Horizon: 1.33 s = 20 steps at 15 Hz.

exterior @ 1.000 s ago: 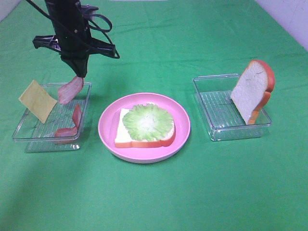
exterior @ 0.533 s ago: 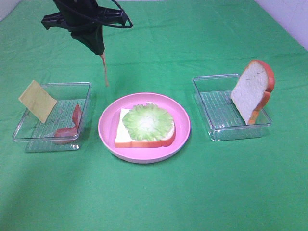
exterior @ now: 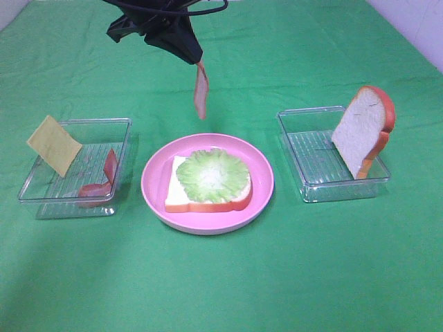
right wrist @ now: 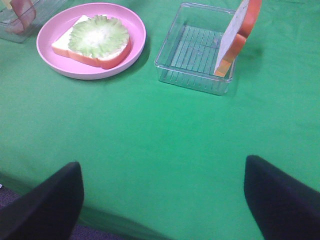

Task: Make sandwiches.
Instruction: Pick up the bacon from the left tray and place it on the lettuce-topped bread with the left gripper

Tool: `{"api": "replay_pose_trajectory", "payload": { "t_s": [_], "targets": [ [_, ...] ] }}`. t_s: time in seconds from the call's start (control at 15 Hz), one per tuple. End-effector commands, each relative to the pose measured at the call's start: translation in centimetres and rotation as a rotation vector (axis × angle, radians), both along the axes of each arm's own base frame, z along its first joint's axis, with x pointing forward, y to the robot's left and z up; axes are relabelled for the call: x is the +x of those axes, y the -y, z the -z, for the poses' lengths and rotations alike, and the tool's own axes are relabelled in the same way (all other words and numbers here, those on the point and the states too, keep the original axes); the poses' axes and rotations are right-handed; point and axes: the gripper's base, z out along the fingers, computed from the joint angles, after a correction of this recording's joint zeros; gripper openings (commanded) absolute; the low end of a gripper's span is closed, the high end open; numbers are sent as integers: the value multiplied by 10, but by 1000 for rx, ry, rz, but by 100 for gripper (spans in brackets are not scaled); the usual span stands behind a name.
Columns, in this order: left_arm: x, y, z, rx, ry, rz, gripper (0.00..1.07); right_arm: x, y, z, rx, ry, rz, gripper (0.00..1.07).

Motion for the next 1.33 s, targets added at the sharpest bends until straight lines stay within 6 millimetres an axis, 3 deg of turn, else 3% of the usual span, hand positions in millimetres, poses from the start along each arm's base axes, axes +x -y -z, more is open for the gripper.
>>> {"api": "replay_pose_trajectory", "payload": {
  "t_s": [0.07,0.2,0.4,0.6,0.8,0.93,1.33],
  "targets": [
    [-6,7,-7,-63,-14,50,0,-1,1,-1,5,20,1,80],
    [-9,9,-3,-79,-55,84,0,-1,1,-1,5,20,1,80],
    [-13,19,26,-99,-169,141,0,-1,1,-1,5,20,1,80],
    [-22,36,54,-75,-234,169,0,-1,1,-1,5,20,1,80],
    [-28,54,71,-75,-245,194,0,-1,1,-1,5,20,1,80],
    [-28,54,79,-53,-265,204,0,-1,1,-1,5,20,1,80],
    [-19,30,95,251,-222,110,0,-1,1,-1,5,20,1,80]
  ]
}}
